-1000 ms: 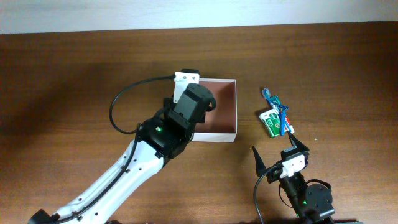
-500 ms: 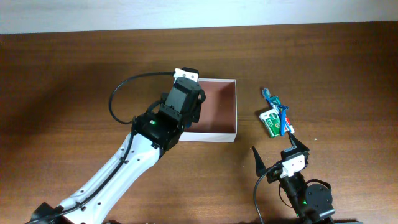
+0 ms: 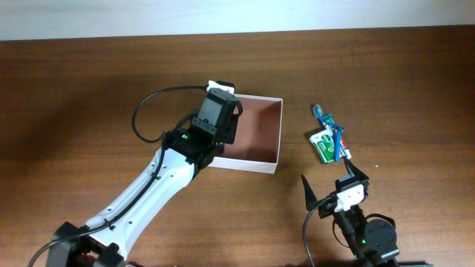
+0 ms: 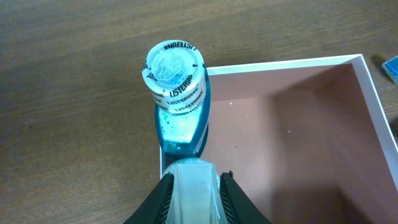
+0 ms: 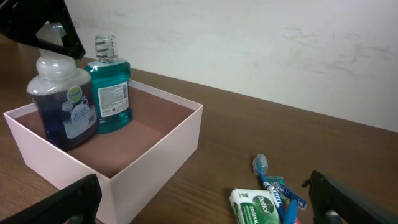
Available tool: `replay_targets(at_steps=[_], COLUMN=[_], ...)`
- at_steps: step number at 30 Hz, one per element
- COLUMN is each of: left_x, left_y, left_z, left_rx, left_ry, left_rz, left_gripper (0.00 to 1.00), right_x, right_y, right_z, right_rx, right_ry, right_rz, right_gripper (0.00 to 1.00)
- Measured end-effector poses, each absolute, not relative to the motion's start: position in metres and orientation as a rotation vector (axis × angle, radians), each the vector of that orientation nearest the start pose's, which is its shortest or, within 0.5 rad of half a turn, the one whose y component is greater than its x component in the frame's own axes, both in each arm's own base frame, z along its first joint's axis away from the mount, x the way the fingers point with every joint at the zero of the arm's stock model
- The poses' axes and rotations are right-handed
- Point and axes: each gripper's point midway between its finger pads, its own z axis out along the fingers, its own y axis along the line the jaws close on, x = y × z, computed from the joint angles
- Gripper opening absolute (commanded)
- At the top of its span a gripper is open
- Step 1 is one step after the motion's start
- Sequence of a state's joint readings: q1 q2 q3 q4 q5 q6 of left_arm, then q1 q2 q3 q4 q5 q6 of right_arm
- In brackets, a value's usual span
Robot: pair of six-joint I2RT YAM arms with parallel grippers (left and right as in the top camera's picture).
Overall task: Pack container
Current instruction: 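Carry the soap bottle with the left gripper into the pink box, then set the soap bottle beside the Listerine and open the left gripper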
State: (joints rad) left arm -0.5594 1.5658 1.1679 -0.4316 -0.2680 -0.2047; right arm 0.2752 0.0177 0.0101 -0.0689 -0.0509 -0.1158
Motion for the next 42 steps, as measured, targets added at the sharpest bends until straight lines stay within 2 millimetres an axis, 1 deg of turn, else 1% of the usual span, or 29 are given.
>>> replay_targets(at_steps=[13,15,19,21,22,25,29,31,32,33,34,40,42], left_x=[0.387,0.388,0.388,0.388,0.389,0.389,0.391,0.391,0.391,0.392,0.392,0.389,0.385], left_y=[-0.192,-0.192,-0.193,-0.193,-0.194,-0.193,-0.191,-0.19,-0.19,-0.19,-0.19,-0.19,-0.19], left_z=[0.159,0.155,0.141,0.14,0.14,0.141,0.141,0.141,0.141,0.141,0.141,0.141,0.145], left_rx=[0.303,0.307,0.319,0.319,0.32,0.32,0.31,0.309,0.312,0.311,0.312,0.318,0.325], left_ry=[2.353,2.361,2.394,2.395,2.393,2.391,2.389,2.39,2.389,2.389,2.389,2.397,2.401], left_rz=[-0.065,-0.063,-0.049,-0.05,-0.05,-0.05,-0.048,-0.047,-0.045,-0.045,-0.045,-0.053,-0.068], left_gripper=[0.15,0.16,0.16,0.32,0.33,0.4,0.43,0.53,0.64,0.68,0.7,0.72,0.72], right_x=[0.235,0.235,0.235,0.235,0.235,0.235,0.235,0.235,0.235,0.235,0.235,0.235,0.235], right_y=[0.075,0.075,0.075,0.075,0.075,0.075,0.075,0.075,0.075,0.075,0.075,0.075,0.075], right_z=[0.158,0.158,0.158,0.158,0.158,0.158,0.158,0.158,0.158,0.158,0.158,0.158,0.158], right_rx=[-0.359,-0.359,-0.359,-0.359,-0.358,-0.359,-0.359,-0.359,-0.359,-0.359,-0.359,-0.359,-0.359], right_ry=[1.61,1.61,1.61,1.61,1.61,1.61,1.61,1.61,1.61,1.61,1.61,1.61,1.61], right_rz=[0.163,0.163,0.164,0.163,0.163,0.163,0.164,0.162,0.163,0.163,0.163,0.163,0.163], right_gripper=[0.99,0.99,0.99,0.99,0.99,0.99,0.99,0.99,0.99,0.99,0.99,0.99,0.99])
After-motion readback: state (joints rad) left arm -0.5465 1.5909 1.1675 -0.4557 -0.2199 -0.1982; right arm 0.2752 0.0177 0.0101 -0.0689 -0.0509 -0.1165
